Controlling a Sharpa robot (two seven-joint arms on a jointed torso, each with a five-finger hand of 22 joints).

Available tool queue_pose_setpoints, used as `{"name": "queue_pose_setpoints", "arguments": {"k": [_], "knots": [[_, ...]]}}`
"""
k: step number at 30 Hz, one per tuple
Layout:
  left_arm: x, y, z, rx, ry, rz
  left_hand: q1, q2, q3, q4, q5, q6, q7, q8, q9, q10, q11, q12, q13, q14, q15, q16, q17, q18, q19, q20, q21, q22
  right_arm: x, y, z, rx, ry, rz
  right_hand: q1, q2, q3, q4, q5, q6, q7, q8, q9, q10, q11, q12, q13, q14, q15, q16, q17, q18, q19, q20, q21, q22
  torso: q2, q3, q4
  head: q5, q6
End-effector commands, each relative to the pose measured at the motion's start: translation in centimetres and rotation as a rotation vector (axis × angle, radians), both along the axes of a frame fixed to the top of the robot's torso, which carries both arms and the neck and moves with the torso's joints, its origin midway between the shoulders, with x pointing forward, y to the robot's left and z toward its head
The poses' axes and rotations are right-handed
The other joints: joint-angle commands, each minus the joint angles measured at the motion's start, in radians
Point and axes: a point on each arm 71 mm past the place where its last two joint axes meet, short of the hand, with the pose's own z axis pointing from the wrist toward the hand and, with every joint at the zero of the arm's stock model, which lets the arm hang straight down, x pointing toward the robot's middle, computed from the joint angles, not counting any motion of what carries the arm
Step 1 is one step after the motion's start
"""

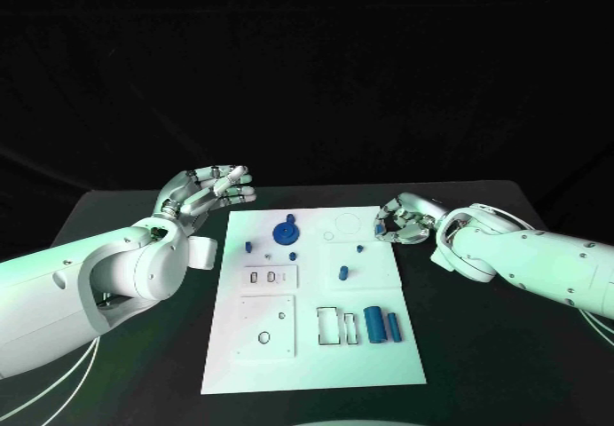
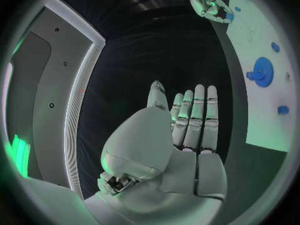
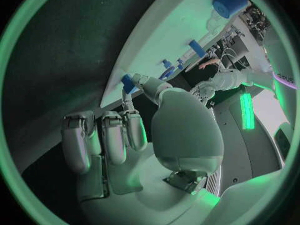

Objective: Assemble the parts on the task board

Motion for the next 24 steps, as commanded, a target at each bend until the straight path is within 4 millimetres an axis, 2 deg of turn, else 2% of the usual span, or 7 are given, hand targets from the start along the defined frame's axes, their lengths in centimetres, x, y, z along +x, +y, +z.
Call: {"name": "queue_pose_setpoints", "arguments": {"k": [1,9,14,19,24], "knots": [[-0.1,-0.2,0.2,-0.007,-0.012,-0.017,0.01,-0.001,-0.008,-0.001,0.005,0.006,0.023,0.003,0.001,0.003,-0.001,0.004,0.002,-0.004,-0.002,-0.005,0.001,0.012,-0.005,0.001,-0.004,-0.002,0.0,0.0,0.0,-0.006,-0.007,-0.004,-0.006,0.01,0.008,0.0,-0.006,0.017,-0.005,0.011,0.006,0.01,-0.012,0.008,0.151,0.104,-0.006,0.006,0.263,-0.01,0.093,-0.007,0.005,0.253,0.0,0.0,-0.0003,0.0,-0.001],[-0.1,-0.2,0.2,-0.007,-0.012,-0.016,0.01,-0.001,-0.008,-0.001,0.005,0.006,0.023,0.003,0.001,0.003,-0.001,0.004,0.002,-0.004,-0.002,-0.005,0.001,0.012,-0.005,0.001,-0.004,-0.002,0.2,-0.1,0.3,0.009,-0.059,-0.046,-0.005,0.03,0.017,-0.002,-0.017,0.04,-0.017,0.026,0.017,0.018,-0.024,0.015,0.159,0.104,-0.016,0.006,0.263,-0.012,0.099,-0.017,0.014,0.259,0.0,0.0,-0.0003,0.001,0.0],[-0.1,-0.2,0.2,-0.007,-0.012,-0.016,0.01,-0.001,-0.008,-0.001,0.005,0.006,0.023,0.003,0.001,0.003,-0.001,0.004,0.002,-0.004,-0.002,-0.005,0.001,0.012,-0.005,0.001,-0.004,-0.002,0.0,0.6,0.6,0.028,-0.082,-0.057,-0.003,0.034,0.02,-0.004,-0.016,0.041,-0.018,0.028,0.018,0.021,-0.025,0.018,0.162,0.104,-0.017,0.006,0.263,-0.014,0.105,-0.019,0.02,0.263,-0.002,-0.0009,-0.0035,0.006,0.002],[-0.1,-0.2,0.1,-0.007,-0.011,-0.017,0.011,0.0,-0.009,-0.001,0.005,0.005,0.024,0.002,0.001,0.003,0.0,0.003,0.001,-0.004,-0.002,-0.005,0.002,0.011,-0.004,0.001,-0.004,-0.002,-0.8,2.0,1.5,0.045,-0.084,-0.059,0.0,0.038,0.023,-0.007,-0.014,0.039,-0.019,0.027,0.019,0.026,-0.026,0.023,0.167,0.104,-0.019,0.006,0.263,-0.014,0.105,-0.02,0.02,0.263,-0.004,-0.0022,-0.0022,0.014,0.002],[0.0,-0.2,0.1,-0.007,-0.009,-0.018,0.011,0.0,-0.009,-0.001,0.005,0.005,0.024,0.002,0.001,0.003,0.0,0.003,0.001,-0.004,-0.002,-0.005,0.002,0.011,-0.004,0.001,-0.004,-0.002,-1.8,4.8,3.1,0.049,-0.089,-0.044,0.005,0.044,0.029,-0.012,-0.012,0.033,-0.017,0.025,0.019,0.021,-0.026,0.017,0.161,0.104,-0.02,0.006,0.263,-0.014,0.105,-0.022,0.02,0.263,-0.009,-0.0043,-0.004,0.025,0.002]]}}
